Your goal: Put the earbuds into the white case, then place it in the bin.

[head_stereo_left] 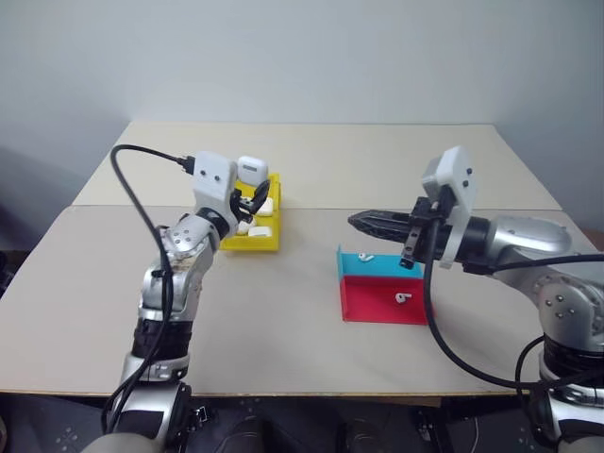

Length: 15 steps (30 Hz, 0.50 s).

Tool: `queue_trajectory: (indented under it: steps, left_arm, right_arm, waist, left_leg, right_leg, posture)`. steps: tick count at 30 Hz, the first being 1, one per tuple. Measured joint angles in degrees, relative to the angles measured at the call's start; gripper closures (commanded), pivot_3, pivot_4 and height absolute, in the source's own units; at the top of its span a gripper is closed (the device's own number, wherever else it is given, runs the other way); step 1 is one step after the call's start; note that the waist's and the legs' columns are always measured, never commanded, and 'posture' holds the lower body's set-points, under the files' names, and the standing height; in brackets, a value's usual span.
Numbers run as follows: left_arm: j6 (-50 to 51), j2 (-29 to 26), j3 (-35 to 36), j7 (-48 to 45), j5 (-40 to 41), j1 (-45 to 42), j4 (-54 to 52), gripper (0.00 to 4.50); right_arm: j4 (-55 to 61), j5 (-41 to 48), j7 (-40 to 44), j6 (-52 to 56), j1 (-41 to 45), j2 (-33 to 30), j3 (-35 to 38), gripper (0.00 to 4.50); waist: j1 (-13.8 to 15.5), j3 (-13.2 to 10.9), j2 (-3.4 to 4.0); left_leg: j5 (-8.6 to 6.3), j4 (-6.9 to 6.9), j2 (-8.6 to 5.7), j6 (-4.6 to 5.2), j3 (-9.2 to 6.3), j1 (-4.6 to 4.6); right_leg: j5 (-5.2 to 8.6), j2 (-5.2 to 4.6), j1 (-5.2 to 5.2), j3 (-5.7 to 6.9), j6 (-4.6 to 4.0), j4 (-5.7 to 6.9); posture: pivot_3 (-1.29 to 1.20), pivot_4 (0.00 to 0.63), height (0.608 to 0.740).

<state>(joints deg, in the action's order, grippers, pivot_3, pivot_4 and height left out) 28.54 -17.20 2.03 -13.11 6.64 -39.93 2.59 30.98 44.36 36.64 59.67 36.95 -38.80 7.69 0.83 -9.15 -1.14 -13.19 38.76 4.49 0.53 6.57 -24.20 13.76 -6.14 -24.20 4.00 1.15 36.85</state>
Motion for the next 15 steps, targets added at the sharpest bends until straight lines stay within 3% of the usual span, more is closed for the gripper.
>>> queue_trajectory:
  steps: [5,12,15]
  left_arm:
    - [-1.5,0.5,-1.9,4.6,-5.4,-3.9,12.2,0.02]
    - [-7.5,1.9,0.3,2.2,-2.7,-1.6,10.2,0.02]
    - [-7.0,-2.3,1.3,-2.8,0.1,4.0,2.5,0.02]
  right_arm:
    - [-0.2,0.8,-0.9,0.0,0.3,0.1,-0.2,4.5]
    - [-0.7,0.6,-1.6,-0.3,-0.1,-0.4,-0.3,4.5]
    - [-0.7,-0.9,-1.6,-2.5,-2.8,-0.9,-0.4,4.5]
  waist:
    - [-0.1,0.0,-0.01]
    - [-0.3,0.0,-0.01]
    - [-0.7,0.0,0.0]
  left_leg:
    - [0.0,0.0,0.0,0.0,0.02,-0.03]
    - [0.0,-0.01,0.01,-0.01,0.03,-0.02]
    - [0.02,-0.05,0.03,-0.03,0.06,0.0]
  right_leg:
    - [0.0,0.0,-0.02,0.01,0.0,-0.05]
    - [0.0,-0.01,-0.03,-0.01,0.0,-0.03]
    - [0.0,0.0,-0.05,-0.03,-0.01,-0.01]
  posture:
    - [0.0,0.15,0.74]
    - [0.0,0.15,0.74]
    - [0.0,0.15,0.74]
